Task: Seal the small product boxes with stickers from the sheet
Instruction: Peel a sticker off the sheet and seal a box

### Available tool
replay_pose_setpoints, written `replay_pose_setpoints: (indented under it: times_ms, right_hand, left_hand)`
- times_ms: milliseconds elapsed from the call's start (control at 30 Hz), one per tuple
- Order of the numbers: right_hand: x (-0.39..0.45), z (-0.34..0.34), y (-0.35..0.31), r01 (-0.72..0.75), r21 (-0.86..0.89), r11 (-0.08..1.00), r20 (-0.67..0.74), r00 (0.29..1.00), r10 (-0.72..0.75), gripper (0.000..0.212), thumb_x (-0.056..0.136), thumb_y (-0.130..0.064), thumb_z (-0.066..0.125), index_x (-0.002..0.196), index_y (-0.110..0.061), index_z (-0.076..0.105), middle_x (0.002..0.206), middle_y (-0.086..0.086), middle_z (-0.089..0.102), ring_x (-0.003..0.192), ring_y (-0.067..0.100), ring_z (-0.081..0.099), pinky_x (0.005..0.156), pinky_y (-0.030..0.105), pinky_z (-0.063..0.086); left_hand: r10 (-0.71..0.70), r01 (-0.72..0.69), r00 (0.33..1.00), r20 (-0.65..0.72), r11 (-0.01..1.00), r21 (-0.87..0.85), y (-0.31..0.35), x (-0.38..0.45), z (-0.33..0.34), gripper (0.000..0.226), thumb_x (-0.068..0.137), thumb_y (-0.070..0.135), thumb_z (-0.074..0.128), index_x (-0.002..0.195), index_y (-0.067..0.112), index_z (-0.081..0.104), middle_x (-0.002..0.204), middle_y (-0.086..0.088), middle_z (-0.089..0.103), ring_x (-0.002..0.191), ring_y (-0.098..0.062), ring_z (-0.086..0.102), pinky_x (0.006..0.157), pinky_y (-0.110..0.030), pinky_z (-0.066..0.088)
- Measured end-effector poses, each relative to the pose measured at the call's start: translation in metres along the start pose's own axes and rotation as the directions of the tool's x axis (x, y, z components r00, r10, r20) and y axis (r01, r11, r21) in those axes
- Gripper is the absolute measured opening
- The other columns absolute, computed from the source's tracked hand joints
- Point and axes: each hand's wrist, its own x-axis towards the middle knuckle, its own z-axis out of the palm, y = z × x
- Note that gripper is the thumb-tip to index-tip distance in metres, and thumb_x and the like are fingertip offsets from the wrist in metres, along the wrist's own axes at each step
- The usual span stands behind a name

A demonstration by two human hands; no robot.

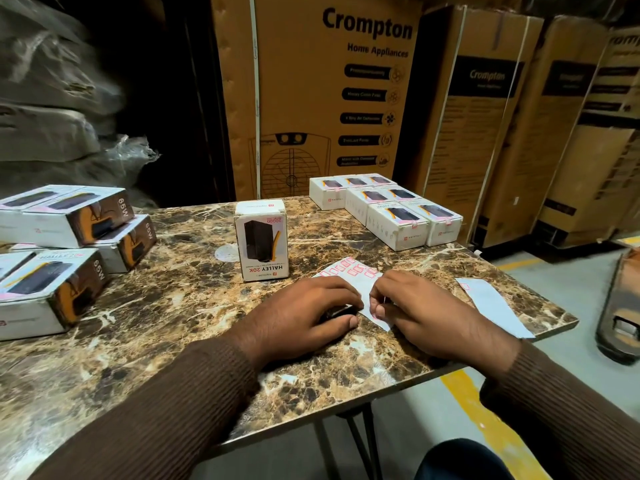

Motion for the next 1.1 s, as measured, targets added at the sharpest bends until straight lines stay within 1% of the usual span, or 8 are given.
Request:
replay_pose_setpoints:
  times_ms: [233, 433, 533, 667, 767, 967, 1033, 1100]
  right_hand:
    - [-0.008, -0.007, -0.001, -0.019, 0.065, 0.998, -0.011, 1.000, 0.019, 0.013, 0.104, -0.017, 0.056, 0.096, -0.027, 0.054, 0.092, -0.015, 0.056, 0.089, 0.006, 0.051, 0.080, 0.037, 0.046]
    - [-0.010, -0.013, -0.001, -0.075, 0.092, 0.993, -0.002, 0.997, 0.075, 0.018, 0.104, -0.013, 0.053, 0.096, -0.030, 0.052, 0.092, -0.013, 0.067, 0.088, 0.010, 0.061, 0.080, 0.046, 0.052]
    - [-0.008, -0.015, -0.002, -0.087, 0.065, 0.994, -0.008, 0.996, 0.088, 0.020, 0.102, -0.015, 0.053, 0.097, -0.034, 0.050, 0.092, -0.016, 0.067, 0.086, 0.010, 0.061, 0.078, 0.051, 0.052]
    - [-0.005, -0.015, -0.004, -0.102, 0.043, 0.994, -0.027, 0.994, 0.103, 0.019, 0.102, -0.018, 0.055, 0.097, -0.036, 0.050, 0.091, -0.019, 0.066, 0.085, 0.009, 0.060, 0.075, 0.052, 0.053]
    - [-0.002, -0.016, -0.005, -0.093, 0.022, 0.995, -0.040, 0.995, 0.094, 0.016, 0.103, -0.023, 0.054, 0.096, -0.036, 0.050, 0.088, -0.018, 0.065, 0.083, 0.007, 0.059, 0.073, 0.052, 0.052]
    - [0.005, -0.018, -0.006, -0.053, 0.018, 0.998, -0.125, 0.991, 0.055, 0.023, 0.102, -0.014, 0.058, 0.090, -0.032, 0.051, 0.085, -0.018, 0.063, 0.082, 0.005, 0.057, 0.071, 0.044, 0.050]
    - [0.010, -0.018, -0.004, -0.036, 0.034, 0.999, -0.153, 0.987, 0.041, 0.020, 0.104, -0.018, 0.059, 0.091, -0.031, 0.053, 0.087, -0.017, 0.062, 0.085, 0.006, 0.056, 0.071, 0.042, 0.049]
    - [0.018, -0.018, -0.007, -0.007, 0.058, 0.998, -0.204, 0.979, 0.019, 0.013, 0.105, -0.024, 0.059, 0.094, -0.031, 0.057, 0.091, -0.017, 0.061, 0.089, 0.005, 0.056, 0.073, 0.038, 0.047]
  left_hand:
    - [0.000, 0.000, 1.000, -0.008, 1.000, 0.008, -0.001, -0.001, 0.000, 0.039, 0.107, 0.049, 0.052, 0.134, 0.026, 0.068, 0.134, 0.015, 0.064, 0.120, 0.000, 0.058, 0.099, -0.034, 0.052]
    - [0.012, -0.012, 1.000, -0.010, 1.000, 0.009, 0.002, -0.001, -0.001, 0.037, 0.107, 0.045, 0.054, 0.135, 0.024, 0.067, 0.134, 0.012, 0.065, 0.119, -0.003, 0.059, 0.099, -0.036, 0.053]
    - [0.005, -0.005, 0.999, -0.034, 1.000, -0.002, 0.000, -0.003, -0.001, 0.037, 0.107, 0.044, 0.054, 0.139, 0.026, 0.061, 0.131, 0.011, 0.066, 0.116, -0.004, 0.059, 0.097, -0.035, 0.053]
    - [-0.044, 0.038, 0.995, -0.091, 0.997, -0.068, -0.002, -0.006, -0.004, 0.041, 0.107, 0.043, 0.057, 0.144, 0.026, 0.056, 0.137, 0.011, 0.064, 0.118, 0.004, 0.055, 0.098, -0.022, 0.047]
    - [-0.048, 0.035, 0.990, -0.133, 0.994, -0.102, -0.004, -0.007, -0.007, 0.040, 0.106, 0.042, 0.058, 0.144, 0.026, 0.058, 0.140, 0.013, 0.063, 0.123, 0.004, 0.055, 0.104, -0.025, 0.048]
    - [-0.035, 0.020, 0.959, -0.280, 0.998, -0.058, -0.011, -0.009, -0.020, 0.030, 0.105, 0.037, 0.054, 0.127, 0.023, 0.068, 0.125, 0.010, 0.069, 0.114, 0.000, 0.060, 0.104, -0.034, 0.054]
    - [-0.045, 0.033, 0.918, -0.395, 0.999, -0.039, -0.018, -0.011, -0.032, 0.027, 0.102, 0.032, 0.055, 0.120, 0.020, 0.071, 0.116, 0.008, 0.070, 0.105, 0.000, 0.060, 0.098, -0.033, 0.057]
    - [-0.098, 0.101, 0.837, -0.539, 0.995, -0.024, -0.029, -0.016, -0.046, 0.023, 0.099, 0.025, 0.061, 0.118, 0.018, 0.071, 0.115, 0.006, 0.068, 0.102, -0.005, 0.059, 0.093, -0.034, 0.058]
